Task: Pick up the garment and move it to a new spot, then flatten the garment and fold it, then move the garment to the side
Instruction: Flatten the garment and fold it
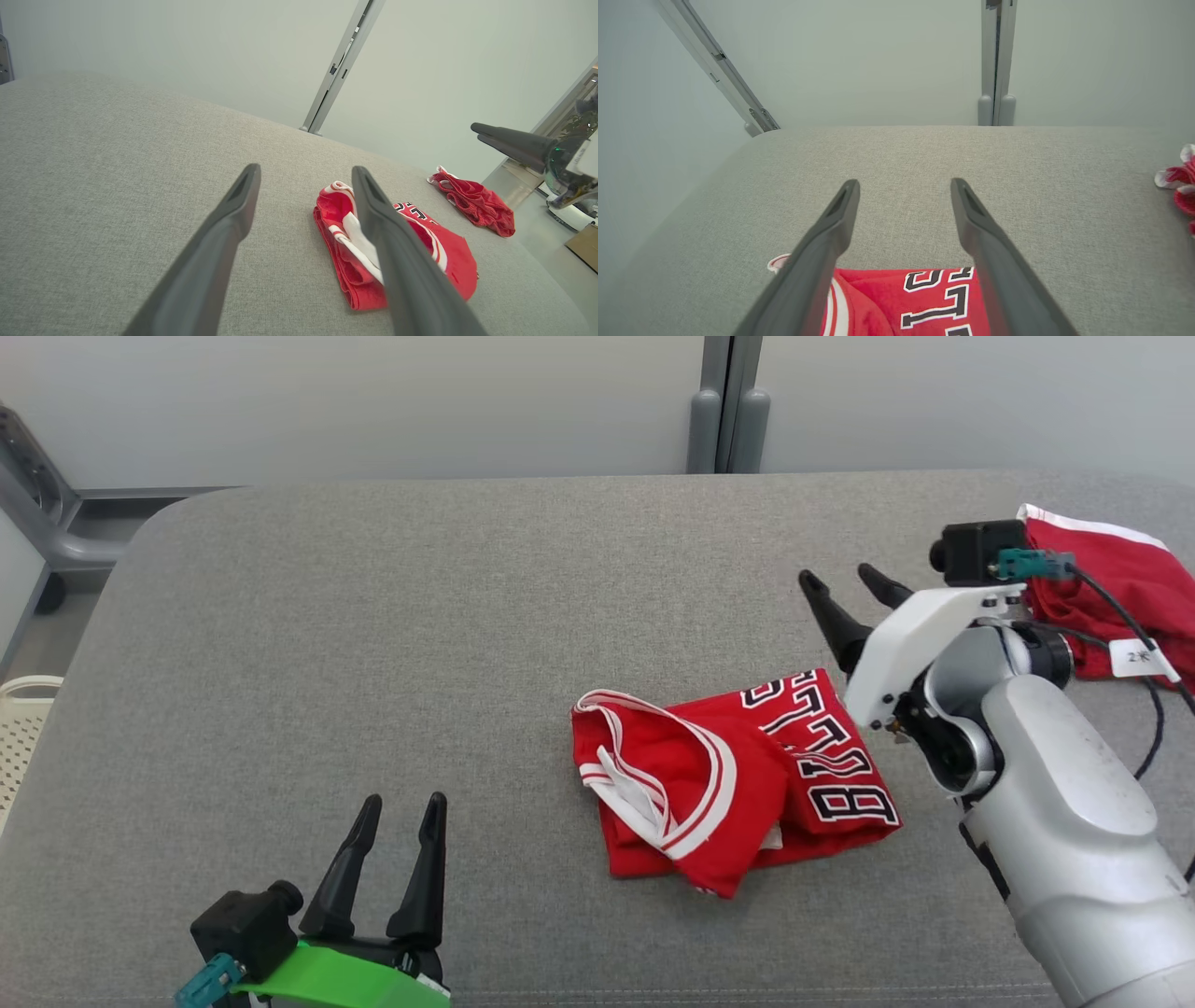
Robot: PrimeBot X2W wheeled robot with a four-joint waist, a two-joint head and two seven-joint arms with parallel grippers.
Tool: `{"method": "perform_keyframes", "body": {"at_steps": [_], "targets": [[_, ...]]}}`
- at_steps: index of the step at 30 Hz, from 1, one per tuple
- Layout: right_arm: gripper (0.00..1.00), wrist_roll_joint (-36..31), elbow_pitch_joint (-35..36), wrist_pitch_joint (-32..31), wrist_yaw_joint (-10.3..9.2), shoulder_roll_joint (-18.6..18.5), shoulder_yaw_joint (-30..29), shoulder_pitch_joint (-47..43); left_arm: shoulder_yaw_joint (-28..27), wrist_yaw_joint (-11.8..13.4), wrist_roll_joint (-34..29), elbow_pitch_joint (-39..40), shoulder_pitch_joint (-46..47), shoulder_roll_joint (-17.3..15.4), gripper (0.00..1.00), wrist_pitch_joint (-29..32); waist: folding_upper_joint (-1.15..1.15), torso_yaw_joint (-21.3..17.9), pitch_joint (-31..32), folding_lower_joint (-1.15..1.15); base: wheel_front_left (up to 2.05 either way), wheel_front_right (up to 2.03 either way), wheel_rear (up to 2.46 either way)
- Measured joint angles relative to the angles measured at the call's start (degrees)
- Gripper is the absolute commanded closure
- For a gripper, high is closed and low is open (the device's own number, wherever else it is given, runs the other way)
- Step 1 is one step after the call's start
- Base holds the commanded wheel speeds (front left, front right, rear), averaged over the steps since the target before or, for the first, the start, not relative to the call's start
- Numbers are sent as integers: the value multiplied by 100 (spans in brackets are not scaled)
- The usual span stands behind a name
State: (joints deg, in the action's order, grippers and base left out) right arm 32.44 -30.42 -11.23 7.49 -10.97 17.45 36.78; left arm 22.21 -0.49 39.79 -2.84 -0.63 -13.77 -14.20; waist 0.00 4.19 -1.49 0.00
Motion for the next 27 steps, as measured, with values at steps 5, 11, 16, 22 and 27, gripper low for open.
{"method": "perform_keyframes", "body": {"at_steps": [5, 11, 16, 22, 27], "targets": [[0, -191, 145, 1, 0, -99, -539, -399, 10, 8, 0, 33, 3, -12, 0, 7, 0, 21, -89, 0, 0, 0, 0], [0, -353, 354, 32, 0, -59, -892, -766, 10, 32, 1, 62, 12, -38, 0, 26, 0, 39, -178, 0, 0, 0, 0], [0, -370, 534, 33, 0, 97, -862, -1089, 13, 48, 3, 79, 38, -46, 0, 51, 0, 56, -240, 0, 0, 0, 0], [44, -419, 676, 257, 0, 136, -699, -1277, 14, 51, 8, 78, 99, -70, 0, 52, 0, 95, -286, 0, 0, 0, 0], [100, -434, 584, 498, 0, 164, -452, -1337, 13, 56, 10, 82, 125, -96, 0, 52, 0, 153, -313, 0, 0, 0, 0]]}}
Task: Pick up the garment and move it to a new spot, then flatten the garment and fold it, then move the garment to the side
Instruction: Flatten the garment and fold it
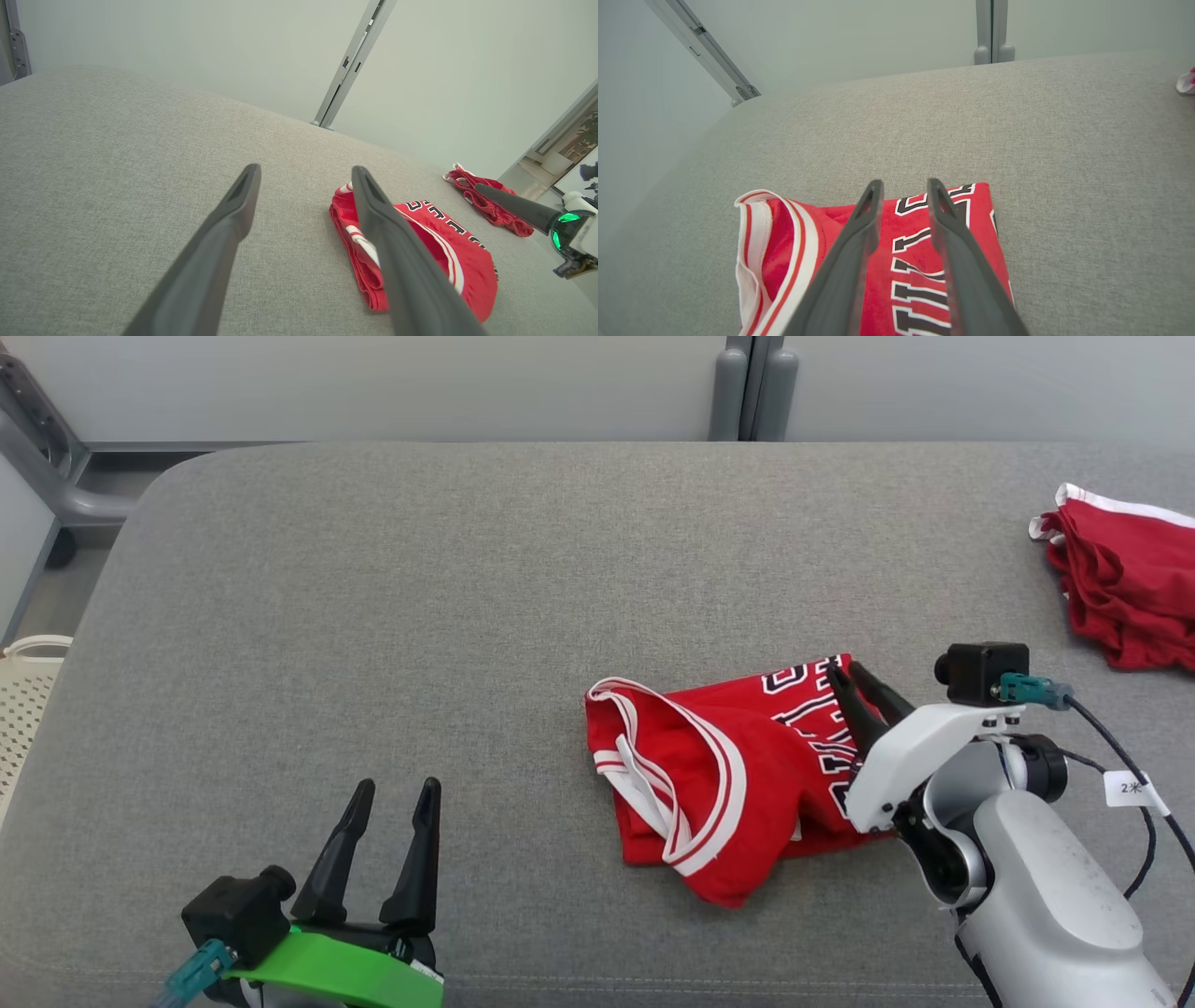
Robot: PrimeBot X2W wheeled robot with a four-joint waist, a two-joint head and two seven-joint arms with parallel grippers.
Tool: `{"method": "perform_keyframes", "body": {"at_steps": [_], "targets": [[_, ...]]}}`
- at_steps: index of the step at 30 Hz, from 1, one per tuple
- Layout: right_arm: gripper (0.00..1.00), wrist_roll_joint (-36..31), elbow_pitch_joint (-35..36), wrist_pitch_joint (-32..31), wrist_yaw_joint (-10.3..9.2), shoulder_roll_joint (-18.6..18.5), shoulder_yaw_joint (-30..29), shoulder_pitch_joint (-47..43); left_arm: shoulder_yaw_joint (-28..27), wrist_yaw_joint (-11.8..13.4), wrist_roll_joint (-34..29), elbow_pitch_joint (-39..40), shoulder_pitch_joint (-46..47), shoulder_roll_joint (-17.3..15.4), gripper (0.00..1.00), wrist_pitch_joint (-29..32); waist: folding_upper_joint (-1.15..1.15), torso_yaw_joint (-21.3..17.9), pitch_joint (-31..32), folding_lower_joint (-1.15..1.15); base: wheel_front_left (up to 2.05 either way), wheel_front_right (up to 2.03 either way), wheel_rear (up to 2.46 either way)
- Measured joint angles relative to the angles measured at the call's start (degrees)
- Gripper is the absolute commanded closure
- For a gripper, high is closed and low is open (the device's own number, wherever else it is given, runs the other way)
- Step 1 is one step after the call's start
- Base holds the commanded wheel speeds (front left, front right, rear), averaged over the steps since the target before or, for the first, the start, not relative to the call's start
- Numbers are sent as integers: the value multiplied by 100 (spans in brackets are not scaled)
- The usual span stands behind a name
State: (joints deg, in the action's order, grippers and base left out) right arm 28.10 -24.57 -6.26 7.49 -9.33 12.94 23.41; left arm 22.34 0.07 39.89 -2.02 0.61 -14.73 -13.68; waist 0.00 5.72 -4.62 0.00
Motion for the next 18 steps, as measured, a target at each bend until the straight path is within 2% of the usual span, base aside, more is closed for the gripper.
{"method": "perform_keyframes", "body": {"at_steps": [10, 18], "targets": [[100, 232, -824, 446, 0, 89, 538, -63, 3, 2, 18, 8, 34, -19, 0, 0, 0, 239, -107, 0, 0, 0, 0], [100, 447, -1182, 709, 0, 193, 1322, -62, -4, 20, 32, 10, 59, -31, 0, -1, 0, 338, -190, 0, 0, 0, 0]]}}
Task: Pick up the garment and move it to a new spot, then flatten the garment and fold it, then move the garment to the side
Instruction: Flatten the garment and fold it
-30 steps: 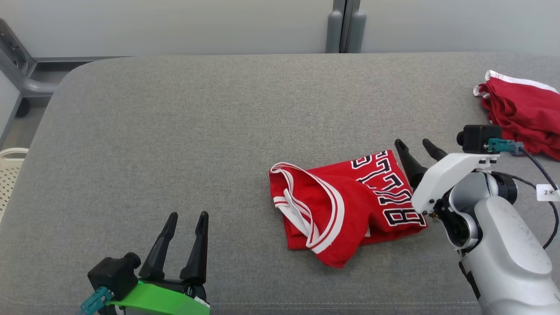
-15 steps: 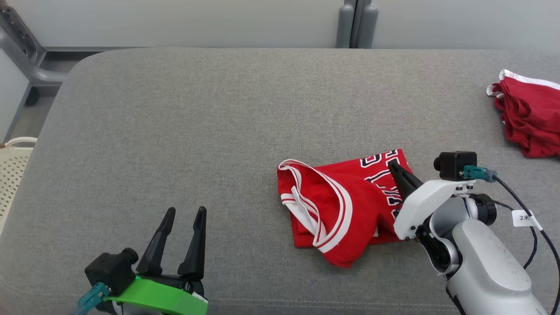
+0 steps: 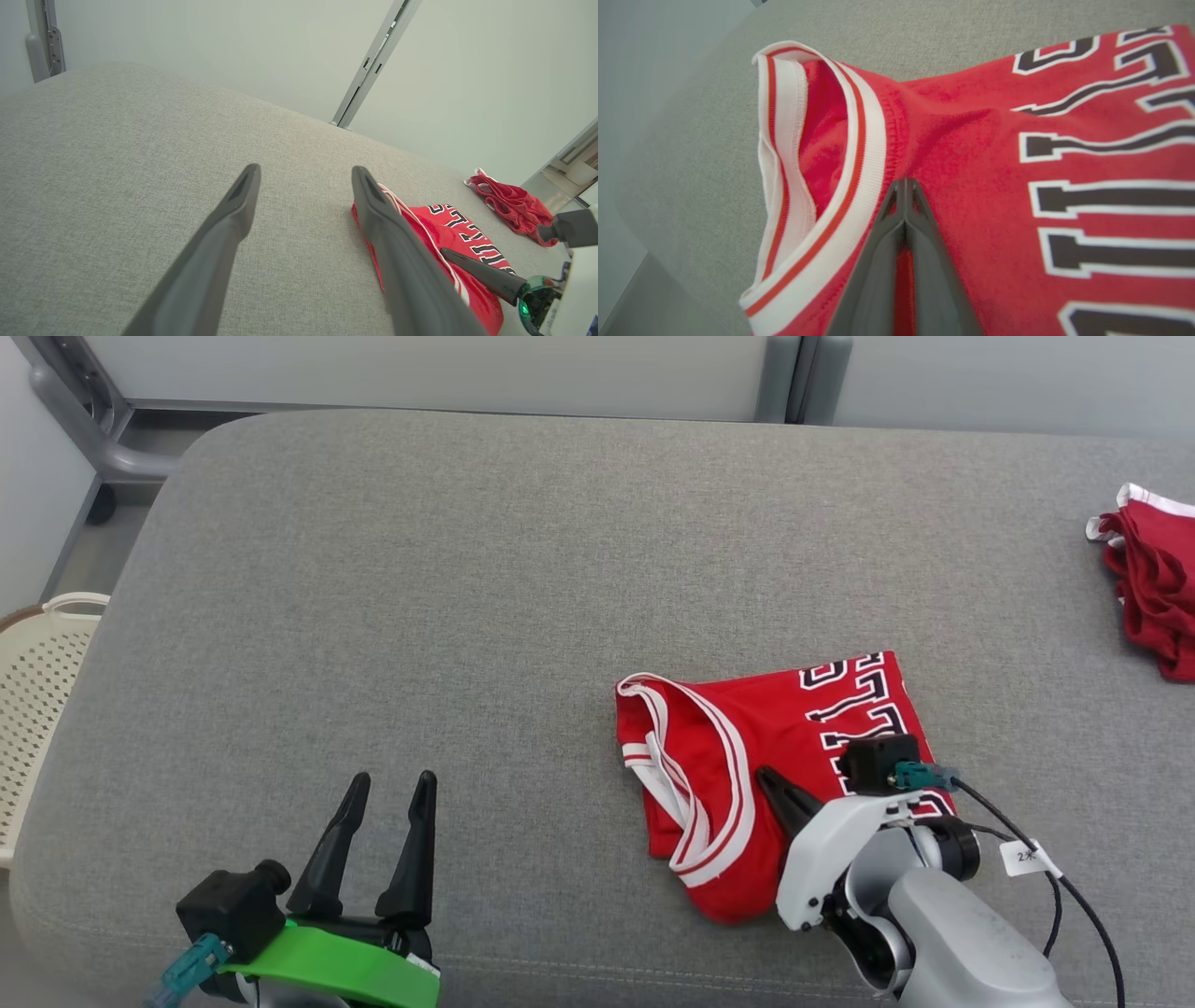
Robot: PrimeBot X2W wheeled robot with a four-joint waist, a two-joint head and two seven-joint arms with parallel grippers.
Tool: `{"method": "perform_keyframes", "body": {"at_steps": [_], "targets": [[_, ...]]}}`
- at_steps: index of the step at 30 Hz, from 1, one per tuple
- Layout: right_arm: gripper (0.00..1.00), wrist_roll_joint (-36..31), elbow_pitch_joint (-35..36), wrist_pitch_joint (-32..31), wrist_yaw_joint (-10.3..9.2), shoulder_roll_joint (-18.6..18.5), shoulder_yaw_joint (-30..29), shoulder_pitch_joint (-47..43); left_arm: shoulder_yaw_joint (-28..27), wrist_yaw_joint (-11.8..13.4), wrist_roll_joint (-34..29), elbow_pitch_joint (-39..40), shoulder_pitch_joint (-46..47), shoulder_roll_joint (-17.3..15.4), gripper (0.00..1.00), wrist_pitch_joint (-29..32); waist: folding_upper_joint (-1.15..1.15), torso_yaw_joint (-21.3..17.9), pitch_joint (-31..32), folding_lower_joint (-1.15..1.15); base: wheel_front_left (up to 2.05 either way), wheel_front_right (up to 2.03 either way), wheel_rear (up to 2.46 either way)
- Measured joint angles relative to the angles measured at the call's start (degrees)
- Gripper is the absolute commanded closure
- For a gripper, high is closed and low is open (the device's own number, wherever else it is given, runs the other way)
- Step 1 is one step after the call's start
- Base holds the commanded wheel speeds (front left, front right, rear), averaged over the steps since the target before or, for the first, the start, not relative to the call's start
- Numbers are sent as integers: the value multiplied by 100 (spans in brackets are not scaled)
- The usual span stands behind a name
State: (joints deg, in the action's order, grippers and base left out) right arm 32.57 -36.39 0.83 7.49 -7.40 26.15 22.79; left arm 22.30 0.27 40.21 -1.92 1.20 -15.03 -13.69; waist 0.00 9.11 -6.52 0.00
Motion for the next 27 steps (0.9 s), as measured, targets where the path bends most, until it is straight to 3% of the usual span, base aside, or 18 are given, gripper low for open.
{"method": "perform_keyframes", "body": {"at_steps": [10, 18, 22, 27], "targets": [[100, 212, -35, 300, 0, 51, 924, -54, -5, 24, 10, 0, -1, -11, 0, -9, 0, -60, 21, 0, 0, 0, 0], [100, 47, 37, 381, 0, -219, 1628, -108, -2, 32, 27, -11, -25, -18, 0, -25, 0, -194, 96, 0, 0, 0, 0], [100, 191, 207, 485, 0, -296, 1660, -83, 3, 43, 41, -8, -54, -26, 0, -24, 0, -274, 162, 0, 0, 0, 0], [100, 265, 556, 714, 0, -504, 1254, 188, 15, 74, 43, 3, -84, -52, 0, 0, 0, -364, 258, 0, 0, 0, 0]]}}
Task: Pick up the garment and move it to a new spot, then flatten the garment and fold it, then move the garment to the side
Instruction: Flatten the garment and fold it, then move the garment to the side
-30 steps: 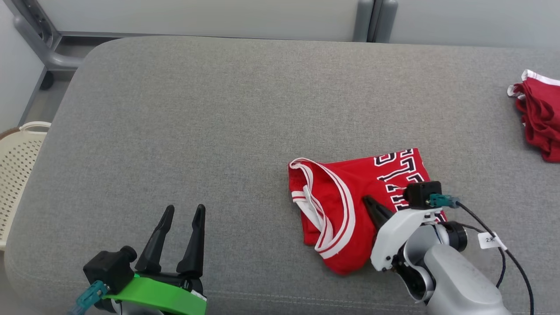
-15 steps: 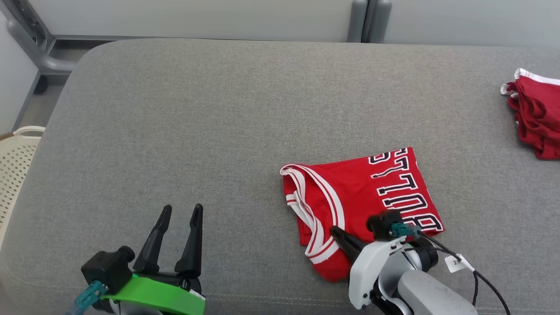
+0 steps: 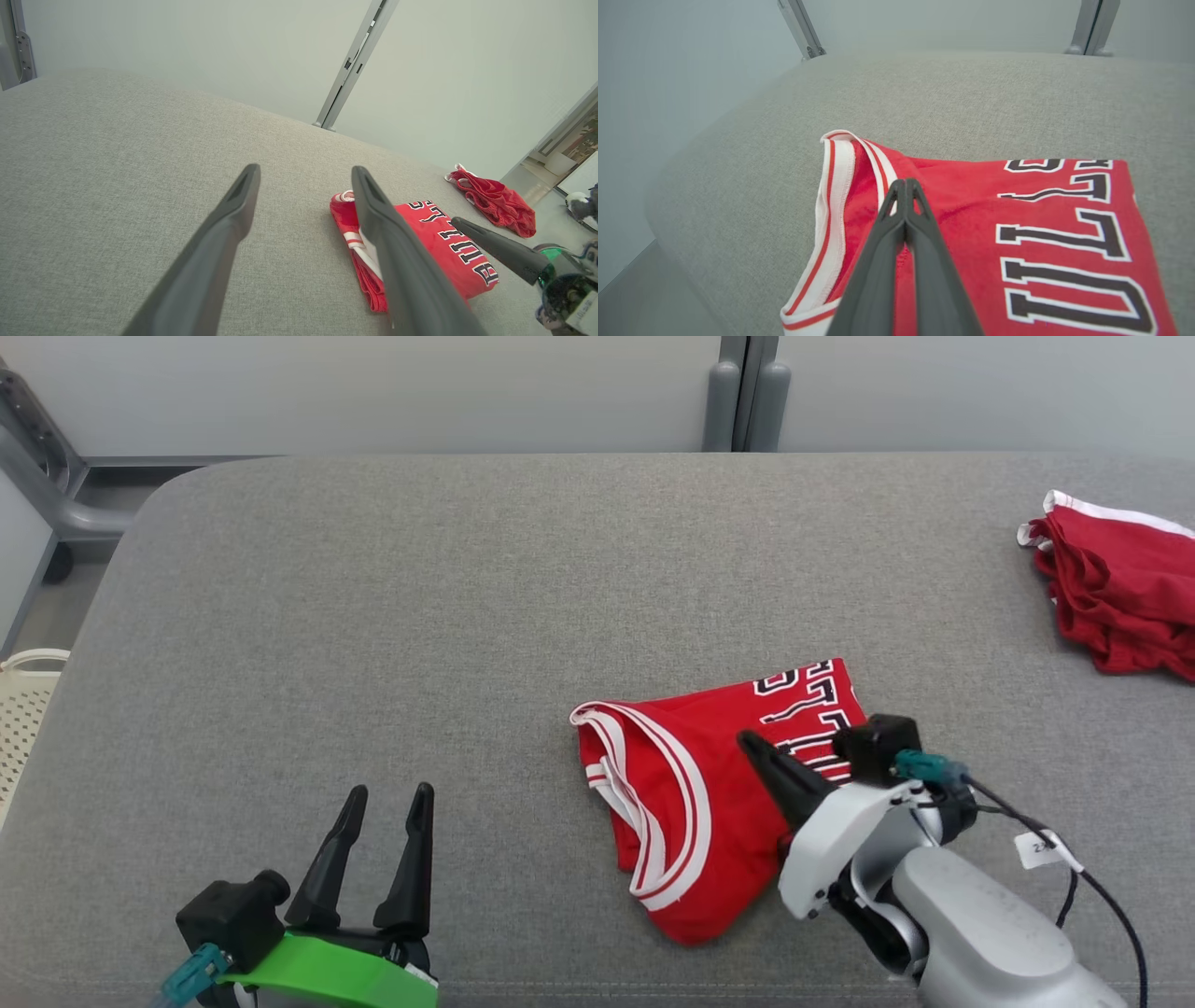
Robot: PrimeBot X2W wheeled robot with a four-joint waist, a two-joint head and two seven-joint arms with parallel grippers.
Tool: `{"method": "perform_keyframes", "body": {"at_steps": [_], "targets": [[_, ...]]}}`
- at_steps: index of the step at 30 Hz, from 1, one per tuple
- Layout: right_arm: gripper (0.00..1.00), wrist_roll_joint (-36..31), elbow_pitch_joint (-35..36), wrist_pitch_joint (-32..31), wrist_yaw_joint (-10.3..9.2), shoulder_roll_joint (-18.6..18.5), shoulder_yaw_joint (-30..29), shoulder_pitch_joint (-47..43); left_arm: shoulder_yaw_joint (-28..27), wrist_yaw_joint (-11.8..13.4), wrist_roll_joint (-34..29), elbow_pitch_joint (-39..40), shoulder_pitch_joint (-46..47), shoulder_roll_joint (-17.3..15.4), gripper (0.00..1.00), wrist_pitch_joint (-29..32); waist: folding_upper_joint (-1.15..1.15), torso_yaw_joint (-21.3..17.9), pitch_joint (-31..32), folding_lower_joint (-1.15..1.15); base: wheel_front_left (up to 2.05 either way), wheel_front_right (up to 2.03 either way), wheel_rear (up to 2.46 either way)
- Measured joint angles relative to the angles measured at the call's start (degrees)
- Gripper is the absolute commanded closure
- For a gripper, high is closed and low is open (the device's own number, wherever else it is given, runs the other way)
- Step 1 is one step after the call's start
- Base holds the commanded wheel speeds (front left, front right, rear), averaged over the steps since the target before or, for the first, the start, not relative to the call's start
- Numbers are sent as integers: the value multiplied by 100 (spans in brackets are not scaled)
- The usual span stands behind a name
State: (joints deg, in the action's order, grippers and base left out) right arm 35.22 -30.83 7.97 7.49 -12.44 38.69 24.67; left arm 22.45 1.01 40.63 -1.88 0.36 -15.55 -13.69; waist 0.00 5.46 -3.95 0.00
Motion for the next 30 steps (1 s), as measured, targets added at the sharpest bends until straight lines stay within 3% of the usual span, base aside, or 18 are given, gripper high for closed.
{"method": "perform_keyframes", "body": {"at_steps": [1, 4, 5, 6, 18, 30], "targets": [[100, -7, 57, 18, 0, -55, -102, 36, 11, 3, 0, 5, -8, -4, 0, 2, 0, -14, 20, 0, 0, 0, 0], [65, -36, 174, -48, 0, -229, -400, 63, 30, 9, 0, 29, -34, -10, 0, 11, 0, -39, 69, 0, 0, 0, 0], [28, -38, 188, -118, 0, -288, -492, 63, 38, 9, 0, 33, -41, -11, 0, 29, 0, -42, 79, 0, 0, 0, 0], [0, -89, 220, -202, 0, -407, -683, 70, 57, 10, 0, 49, -56, -15, 0, 35, 0, -36, 85, 0, 0, 0, 0], [0, 464, 143, -1343, 1, -1220, -1038, 125, 105, 25, 0, 126, -21, -52, 0, 76, 0, 142, -88, 0, 0, 0, 0], [0, 1595, -188, -2210, 0, -1543, -942, 540, 100, 18, -1, 132, 168, -65, 0, 68, 0, 456, -482, 0, 0, 0, 0]]}}
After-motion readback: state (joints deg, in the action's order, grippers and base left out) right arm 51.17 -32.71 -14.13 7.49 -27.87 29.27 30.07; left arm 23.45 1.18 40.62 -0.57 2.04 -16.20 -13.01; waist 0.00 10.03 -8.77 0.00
